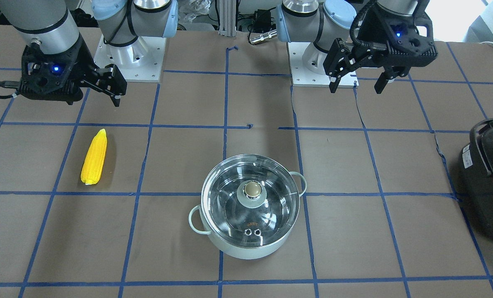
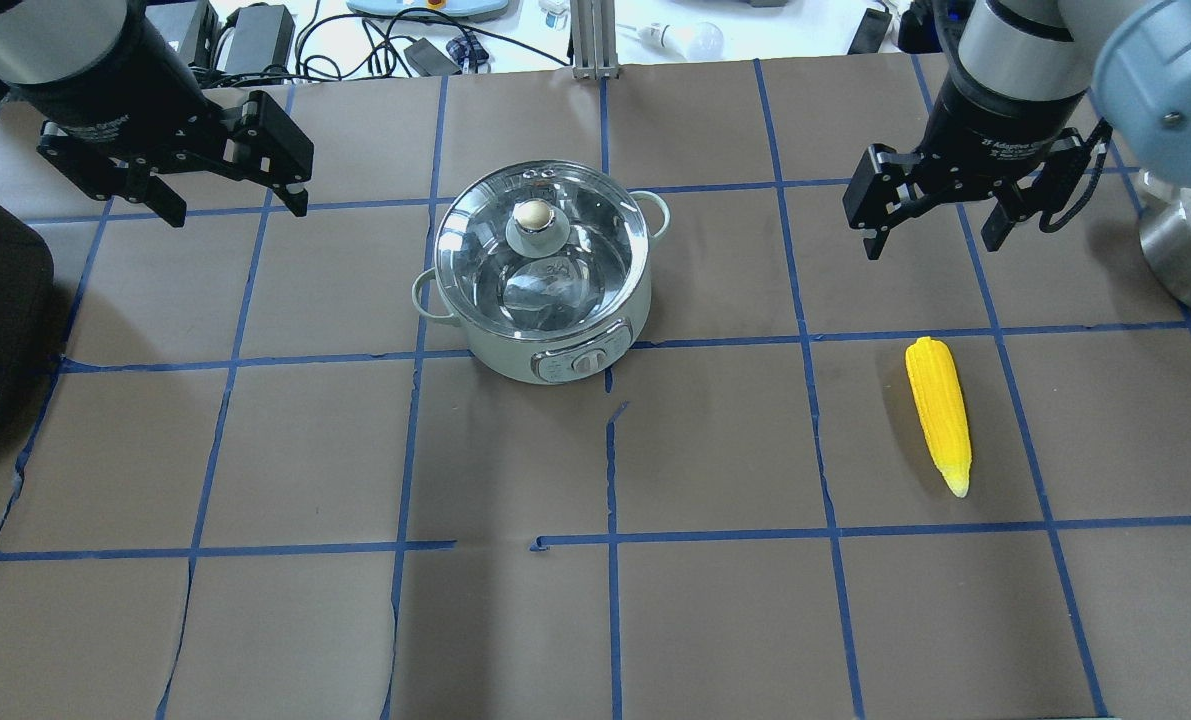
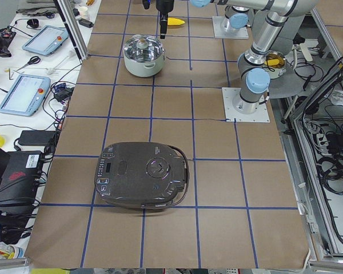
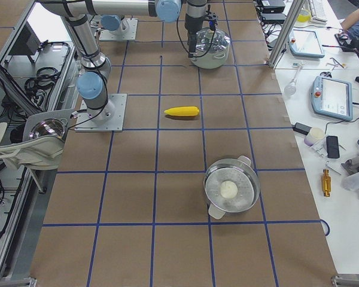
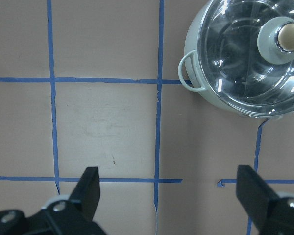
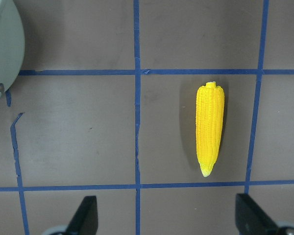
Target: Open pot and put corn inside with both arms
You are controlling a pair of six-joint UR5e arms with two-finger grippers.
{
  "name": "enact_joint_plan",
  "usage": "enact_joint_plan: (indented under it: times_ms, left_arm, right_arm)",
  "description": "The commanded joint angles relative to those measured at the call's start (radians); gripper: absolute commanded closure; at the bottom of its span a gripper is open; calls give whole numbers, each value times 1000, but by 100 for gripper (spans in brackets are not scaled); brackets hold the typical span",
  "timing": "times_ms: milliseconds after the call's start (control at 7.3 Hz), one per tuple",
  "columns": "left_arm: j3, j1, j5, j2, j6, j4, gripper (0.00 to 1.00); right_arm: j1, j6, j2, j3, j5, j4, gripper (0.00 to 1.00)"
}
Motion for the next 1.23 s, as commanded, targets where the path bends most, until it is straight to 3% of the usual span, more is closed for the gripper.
enact_joint_plan:
  times_ms: [0,274,548,685,959,1096]
  left_arm:
    - [15,-21,-5,-13,-48,11,0]
    - [35,-94,-34,-110,-140,179,2]
    - [39,-201,-82,-282,-295,344,3]
    - [53,-241,-76,-348,-304,369,3]
    - [61,-277,-58,-448,-305,460,3]
    - [61,-286,-23,-470,-300,488,4]
  right_arm:
    - [-5,-3,3,-1,-4,1,0]
    - [-1,-1,3,-1,-7,0,0]
    - [-14,8,6,0,-16,-49,0]
    - [-17,14,15,2,-10,-57,0]
    - [-120,11,55,42,2,-123,0]
    - [-167,0,50,101,51,-190,0]
